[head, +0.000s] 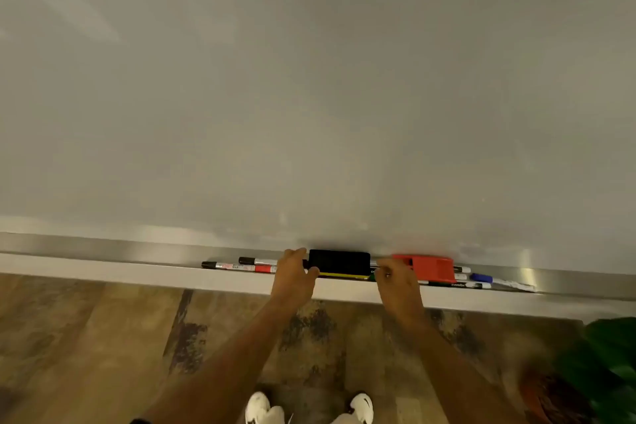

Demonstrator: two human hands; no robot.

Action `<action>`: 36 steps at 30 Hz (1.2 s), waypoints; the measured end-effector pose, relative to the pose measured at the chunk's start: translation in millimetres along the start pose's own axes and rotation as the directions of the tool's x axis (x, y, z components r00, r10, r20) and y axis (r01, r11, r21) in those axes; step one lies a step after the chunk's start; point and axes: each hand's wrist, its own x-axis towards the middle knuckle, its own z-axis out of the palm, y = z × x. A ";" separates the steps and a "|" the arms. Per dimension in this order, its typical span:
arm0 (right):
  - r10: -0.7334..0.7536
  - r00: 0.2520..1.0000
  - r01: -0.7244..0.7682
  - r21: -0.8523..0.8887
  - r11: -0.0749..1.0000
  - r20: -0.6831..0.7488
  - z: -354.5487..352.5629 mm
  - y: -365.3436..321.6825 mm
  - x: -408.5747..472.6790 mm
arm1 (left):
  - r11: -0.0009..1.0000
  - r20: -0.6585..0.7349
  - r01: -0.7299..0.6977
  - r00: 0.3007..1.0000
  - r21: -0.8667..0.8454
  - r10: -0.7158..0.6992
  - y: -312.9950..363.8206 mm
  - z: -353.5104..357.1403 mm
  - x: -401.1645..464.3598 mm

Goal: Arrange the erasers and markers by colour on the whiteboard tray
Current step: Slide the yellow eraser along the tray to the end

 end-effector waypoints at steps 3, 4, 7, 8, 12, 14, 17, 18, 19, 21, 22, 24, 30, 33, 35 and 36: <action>0.062 0.998 -0.061 0.032 0.998 -0.015 12.9 3.3 11.3 | 0.997 0.004 0.071 0.997 -0.025 -0.071 -4.3 6.2 17.1; 0.088 0.996 -0.088 0.043 0.995 0.001 17.6 1.9 12.2 | 0.996 0.025 0.090 0.996 -0.016 -0.090 -4.1 8.4 20.3; 0.161 0.987 -0.161 0.062 0.985 0.013 31.7 0.3 21.3 | 0.996 0.046 0.087 0.995 -0.014 -0.086 -8.6 12.3 31.8; 0.178 0.984 -0.178 0.060 0.982 0.003 35.3 -0.9 22.3 | 0.997 0.043 0.072 0.997 -0.022 -0.071 -9.8 10.6 33.4; 0.258 0.965 -0.248 0.153 0.957 -0.046 49.4 -7.8 14.1 | 0.989 0.029 0.062 0.998 -0.134 -0.058 -19.1 0.4 32.9; 0.298 0.954 -0.283 0.202 0.938 -0.045 58.4 -14.6 6.5 | 0.978 0.008 0.070 0.998 -0.196 -0.070 -26.2 -10.7 28.3; 0.314 0.949 -0.302 0.218 0.928 -0.022 76.8 -30.8 -6.5 | 0.958 -0.011 0.077 0.996 -0.275 -0.084 -40.6 -32.0 22.0; 0.312 0.950 -0.303 0.224 0.926 -0.007 83.7 -37.4 -11.1 | 0.955 -0.022 0.073 0.996 -0.287 -0.083 -45.8 -40.5 20.5; 0.316 0.949 -0.308 0.244 0.920 0.005 90.5 -44.4 -15.6 | 0.951 -0.040 0.066 0.996 -0.302 -0.082 -51.2 -50.0 18.7; 0.317 0.948 -0.306 0.312 0.900 0.018 104.1 -60.7 -24.0 | 0.945 -0.079 0.062 0.993 -0.320 -0.092 -63.8 -70.1 14.5; 0.309 0.951 -0.298 0.332 0.895 0.021 111.2 -69.8 -27.8 | 0.944 -0.099 0.063 0.990 -0.325 -0.100 -71.1 -80.4 11.9; 0.285 0.958 -0.274 0.351 0.895 0.023 125.5 -90.1 -34.5 | 0.936 -0.144 0.064 0.982 -0.347 -0.121 -86.3 -100.3 6.9; 0.193 0.979 -0.202 0.359 0.911 0.059 174.0 -150.1 -46.4 | 0.917 -0.288 -0.010 0.951 -0.399 -0.115 -137.8 -161.1 0.8; 0.123 0.991 -0.135 0.351 0.927 0.056 200.1 -174.2 -49.5 | 0.919 -0.332 -0.046 0.938 -0.392 -0.095 -164.9 -187.0 0.6; 0.071 0.994 -0.095 0.338 0.936 0.082 216.9 -187.6 -51.4 | 0.918 -0.370 -0.079 0.926 -0.388 -0.077 -181.9 -201.9 0.7; 0.042 0.995 -0.072 0.329 0.942 0.095 225.1 -193.6 -52.6 | 0.917 -0.386 -0.094 0.920 -0.386 -0.068 -190.4 -209.1 1.1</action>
